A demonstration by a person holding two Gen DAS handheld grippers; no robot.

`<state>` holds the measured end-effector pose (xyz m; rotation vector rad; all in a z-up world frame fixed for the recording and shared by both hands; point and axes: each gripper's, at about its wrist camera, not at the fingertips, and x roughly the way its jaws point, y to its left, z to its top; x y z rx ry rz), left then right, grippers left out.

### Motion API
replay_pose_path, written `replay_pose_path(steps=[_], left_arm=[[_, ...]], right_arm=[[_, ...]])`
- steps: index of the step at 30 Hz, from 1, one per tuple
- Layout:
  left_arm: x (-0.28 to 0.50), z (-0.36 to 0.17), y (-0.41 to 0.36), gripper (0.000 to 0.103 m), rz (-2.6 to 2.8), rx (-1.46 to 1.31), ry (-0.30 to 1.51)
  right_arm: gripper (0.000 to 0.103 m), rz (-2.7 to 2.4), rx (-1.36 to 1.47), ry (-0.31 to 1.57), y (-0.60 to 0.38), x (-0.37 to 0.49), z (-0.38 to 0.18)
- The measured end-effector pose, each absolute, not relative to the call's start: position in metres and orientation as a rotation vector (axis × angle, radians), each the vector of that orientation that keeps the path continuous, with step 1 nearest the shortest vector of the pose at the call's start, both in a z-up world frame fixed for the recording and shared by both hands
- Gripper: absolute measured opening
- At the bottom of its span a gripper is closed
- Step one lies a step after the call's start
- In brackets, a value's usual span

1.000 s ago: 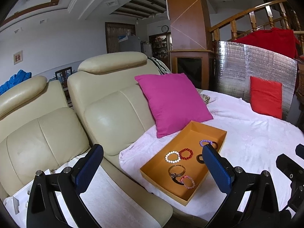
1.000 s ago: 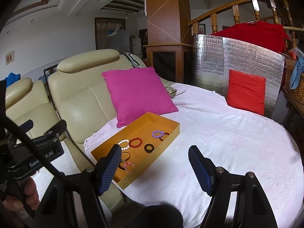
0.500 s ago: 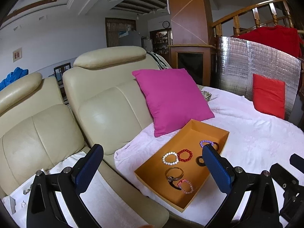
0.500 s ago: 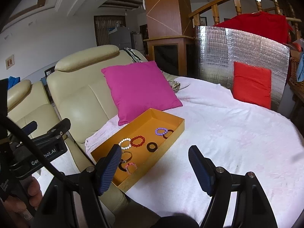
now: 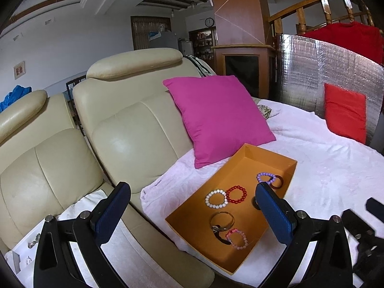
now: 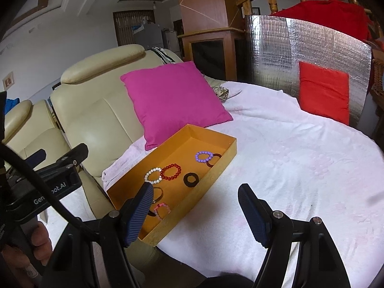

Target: Organize jewelry

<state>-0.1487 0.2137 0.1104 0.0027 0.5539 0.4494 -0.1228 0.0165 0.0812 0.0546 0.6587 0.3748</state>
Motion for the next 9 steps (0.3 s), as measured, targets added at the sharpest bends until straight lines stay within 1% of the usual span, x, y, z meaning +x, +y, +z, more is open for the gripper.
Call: replay_pose_path(steps=[5,9], left_arm=[[-0.126,0.1,0.181,0.103,0.401,0.036,0.568],[-0.09,0.08,0.12,0.103,0.211,0.06,0.616]], right_arm=[[0.076,0.313,0.107,0.638,-0.03,-0.113,0.078],[0.076,0.119,0.201,0.65,-0.125,-0.1,0.058]])
